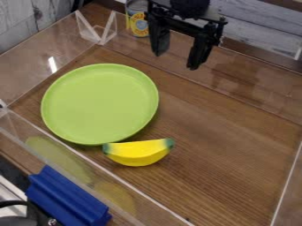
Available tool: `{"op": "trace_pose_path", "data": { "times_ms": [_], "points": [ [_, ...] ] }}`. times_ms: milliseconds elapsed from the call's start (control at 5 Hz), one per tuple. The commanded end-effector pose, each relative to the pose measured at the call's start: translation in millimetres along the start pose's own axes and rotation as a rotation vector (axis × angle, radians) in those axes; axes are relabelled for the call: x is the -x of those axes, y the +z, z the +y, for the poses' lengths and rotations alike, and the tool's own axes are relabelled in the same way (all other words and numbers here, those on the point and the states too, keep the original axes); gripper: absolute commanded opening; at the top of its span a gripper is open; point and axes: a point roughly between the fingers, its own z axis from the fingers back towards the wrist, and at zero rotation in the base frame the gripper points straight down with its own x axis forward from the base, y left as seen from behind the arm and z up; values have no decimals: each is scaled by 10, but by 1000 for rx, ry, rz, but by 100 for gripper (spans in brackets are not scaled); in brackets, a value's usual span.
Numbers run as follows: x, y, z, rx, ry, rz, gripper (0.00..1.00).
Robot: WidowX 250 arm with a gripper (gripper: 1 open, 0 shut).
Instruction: Put the banana in the green plate
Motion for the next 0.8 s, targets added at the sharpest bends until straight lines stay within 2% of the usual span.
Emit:
{"op": "trace_pose_path", "data": {
  "times_ms": [0, 200, 400, 600],
  "points": [
    [136, -66, -36, -1, -143, 11, 100],
    [375, -117, -102, -6, -349, 2, 100],
    [553, -165, -120, -13, -541, -4, 100],
    [633, -244, -123, -18, -635, -9, 100]
  ]
}}
